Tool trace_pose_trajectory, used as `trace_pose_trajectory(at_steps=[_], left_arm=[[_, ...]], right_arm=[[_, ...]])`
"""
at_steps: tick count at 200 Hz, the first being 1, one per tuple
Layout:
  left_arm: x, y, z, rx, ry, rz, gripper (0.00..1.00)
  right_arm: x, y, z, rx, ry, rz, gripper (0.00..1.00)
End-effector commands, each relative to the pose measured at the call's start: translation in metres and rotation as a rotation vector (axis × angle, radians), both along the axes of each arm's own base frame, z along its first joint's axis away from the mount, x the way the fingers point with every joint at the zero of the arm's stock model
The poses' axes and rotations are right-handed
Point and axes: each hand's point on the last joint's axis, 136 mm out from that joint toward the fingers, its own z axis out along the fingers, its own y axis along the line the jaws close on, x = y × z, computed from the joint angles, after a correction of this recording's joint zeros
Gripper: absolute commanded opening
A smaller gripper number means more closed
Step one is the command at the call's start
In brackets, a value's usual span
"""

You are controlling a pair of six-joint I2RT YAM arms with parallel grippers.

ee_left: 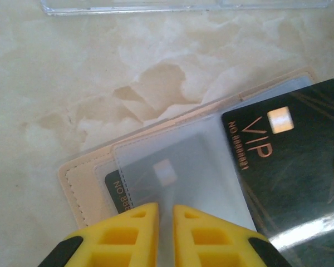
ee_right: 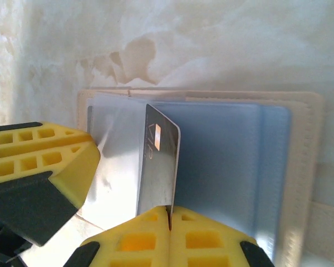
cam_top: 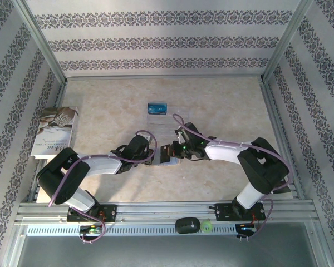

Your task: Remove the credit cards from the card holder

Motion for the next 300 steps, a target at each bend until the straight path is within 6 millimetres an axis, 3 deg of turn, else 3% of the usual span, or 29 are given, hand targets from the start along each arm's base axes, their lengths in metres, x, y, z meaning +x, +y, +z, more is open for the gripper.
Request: trace_pose_trajectory(at_steps=[1,67,91,106,136,142,147,149,220,240,300], left_arm=[[-0.017,0.010,-0.020,0.028,0.095,-0.018,0.19],[-0.006,-0.005,0.069,-0.130,-0.017,-0.054,0.35],[-0.009,0.008,0.089,-0.178,-0.018,-0.025,0.40],[-0.013,0.018,0.097,-0.203,-0.012,-0.004,0.43],[-0.022,0.042,0.105,-0.225,0.003,0.049,0.54],[-0.024,0.046,0.106,-0.228,0.005,0.061,0.72],[-0.025,0.050,0.108,-0.231,0.004,0.071,0.97],[-0.025,0.051,0.109,-0.234,0.001,0.073,1.00],[-0.028,0.095,0.123,-0.187,-0.017,0.197,0.99],[-0.026,0.099,0.121,-0.179,-0.010,0.207,0.99],[-0.016,0.101,0.111,-0.191,0.007,0.231,0.99]], right_arm=[[0.000,-0.017,0.005,-0.052,-0.065,0.028,0.00],[0.011,-0.007,0.098,-0.119,-0.393,0.347,0.00],[0.022,-0.001,0.127,-0.159,-0.516,0.439,0.00],[0.033,-0.002,0.134,-0.232,-0.559,0.507,0.00],[0.053,0.007,0.139,-0.338,-0.594,0.668,0.00],[0.057,0.011,0.142,-0.354,-0.603,0.702,0.00],[0.061,0.013,0.143,-0.369,-0.610,0.726,0.00],[0.062,0.014,0.144,-0.374,-0.616,0.737,0.00],[0.124,0.035,0.129,-0.614,-0.687,0.972,0.00],[0.127,0.042,0.129,-0.609,-0.699,1.027,0.00],[0.128,0.045,0.102,-0.629,-0.639,1.130,0.00]])
